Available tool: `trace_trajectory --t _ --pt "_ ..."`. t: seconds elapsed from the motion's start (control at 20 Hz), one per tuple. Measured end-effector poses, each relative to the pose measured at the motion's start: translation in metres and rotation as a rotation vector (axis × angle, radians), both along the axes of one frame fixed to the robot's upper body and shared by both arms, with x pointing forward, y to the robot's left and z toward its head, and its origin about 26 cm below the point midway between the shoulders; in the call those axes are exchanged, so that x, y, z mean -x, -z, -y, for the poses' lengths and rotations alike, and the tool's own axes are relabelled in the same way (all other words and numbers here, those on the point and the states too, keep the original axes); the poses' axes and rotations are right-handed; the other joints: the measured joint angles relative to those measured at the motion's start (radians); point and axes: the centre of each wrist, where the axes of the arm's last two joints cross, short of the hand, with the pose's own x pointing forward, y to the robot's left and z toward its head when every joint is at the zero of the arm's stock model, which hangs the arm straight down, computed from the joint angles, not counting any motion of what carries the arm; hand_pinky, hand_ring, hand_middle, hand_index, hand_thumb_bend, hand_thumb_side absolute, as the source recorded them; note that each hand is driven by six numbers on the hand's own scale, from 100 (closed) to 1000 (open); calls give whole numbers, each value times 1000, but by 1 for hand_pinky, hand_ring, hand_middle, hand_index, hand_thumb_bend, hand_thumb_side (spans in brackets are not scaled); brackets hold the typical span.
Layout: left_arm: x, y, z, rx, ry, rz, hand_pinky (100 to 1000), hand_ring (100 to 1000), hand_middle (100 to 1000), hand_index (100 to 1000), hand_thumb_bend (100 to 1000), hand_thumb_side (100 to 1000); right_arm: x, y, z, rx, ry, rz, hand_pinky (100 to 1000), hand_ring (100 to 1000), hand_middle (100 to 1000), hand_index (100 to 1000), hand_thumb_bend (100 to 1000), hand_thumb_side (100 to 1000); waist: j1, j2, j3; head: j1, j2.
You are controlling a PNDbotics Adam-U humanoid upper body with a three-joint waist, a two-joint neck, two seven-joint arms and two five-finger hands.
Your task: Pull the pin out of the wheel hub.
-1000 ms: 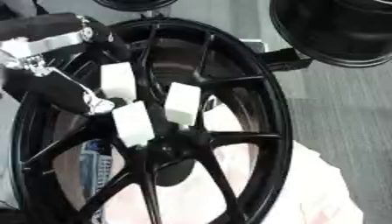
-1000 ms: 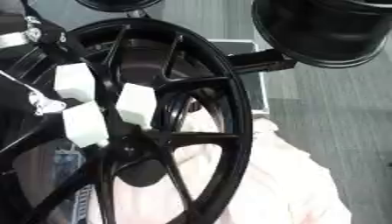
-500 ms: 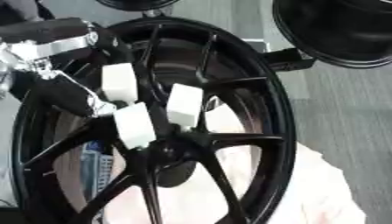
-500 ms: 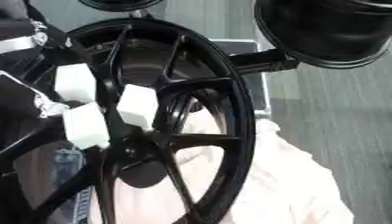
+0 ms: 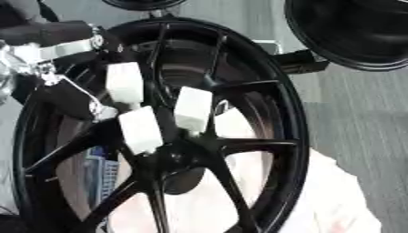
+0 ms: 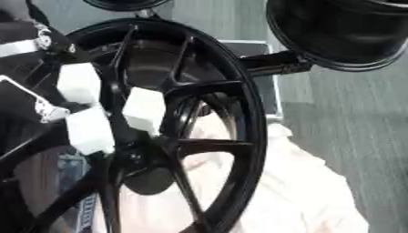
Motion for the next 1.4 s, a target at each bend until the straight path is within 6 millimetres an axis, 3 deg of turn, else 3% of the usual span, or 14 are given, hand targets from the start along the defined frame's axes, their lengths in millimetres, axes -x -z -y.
trace_trajectory --t 0.75,1.4 --pt "0 0 1 50 -31 22 583 408 385 565 194 100 1 2 -2 -18 5 3 588 628 578 654 100 461 -6 0 0 1 0" --pt "3 -29 -12 208 -25 182 570 330 315 499 108 100 2 4 -1 -20 15 -3 586 628 578 654 100 467 -5 -10 5 -10 -4"
